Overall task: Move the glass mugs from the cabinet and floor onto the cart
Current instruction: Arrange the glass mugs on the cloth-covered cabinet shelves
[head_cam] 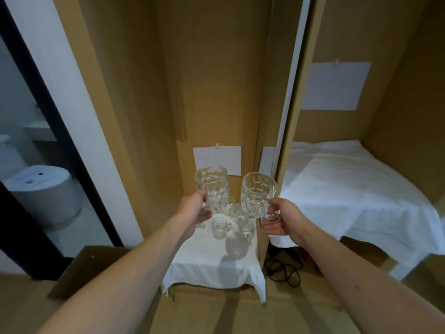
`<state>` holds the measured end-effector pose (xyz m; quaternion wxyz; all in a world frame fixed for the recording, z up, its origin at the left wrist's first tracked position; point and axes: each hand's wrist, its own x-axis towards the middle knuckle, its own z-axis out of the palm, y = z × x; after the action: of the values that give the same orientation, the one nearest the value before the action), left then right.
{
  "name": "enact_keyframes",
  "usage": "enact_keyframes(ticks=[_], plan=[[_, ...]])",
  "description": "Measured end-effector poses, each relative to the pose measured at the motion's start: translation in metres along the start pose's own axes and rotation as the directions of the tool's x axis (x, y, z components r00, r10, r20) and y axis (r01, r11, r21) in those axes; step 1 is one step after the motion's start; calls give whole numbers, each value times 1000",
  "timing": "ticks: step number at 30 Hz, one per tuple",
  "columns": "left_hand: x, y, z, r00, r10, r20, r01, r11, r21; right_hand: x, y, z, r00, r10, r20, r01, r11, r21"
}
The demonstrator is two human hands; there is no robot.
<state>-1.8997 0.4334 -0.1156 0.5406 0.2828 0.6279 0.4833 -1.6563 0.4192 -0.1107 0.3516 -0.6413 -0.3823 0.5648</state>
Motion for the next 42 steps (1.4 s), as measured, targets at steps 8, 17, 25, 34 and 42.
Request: enact_keyframes(ticks=[8, 17, 25, 34, 42], plan=[[-75, -16, 78, 999, -2, 43, 5, 997, -76, -53, 12, -104, 998, -58, -29, 57, 998, -23], [-109, -15, 169, 991, -5, 133, 13, 998, -64, -73, 23, -197, 990, -54, -130, 58, 998, 28], [-98, -16, 241, 971, -28, 237, 32, 999, -10, -51, 23, -250, 985, -10, -172, 37, 988, 153], [-34, 5, 330, 963, -41, 267, 40, 999, 11, 8, -3, -301, 961, -19, -276, 46, 995, 90], [49, 30, 388, 955, -73, 289, 75, 997, 4, 101, -42, -326, 957, 6, -290, 9, 999, 49]])
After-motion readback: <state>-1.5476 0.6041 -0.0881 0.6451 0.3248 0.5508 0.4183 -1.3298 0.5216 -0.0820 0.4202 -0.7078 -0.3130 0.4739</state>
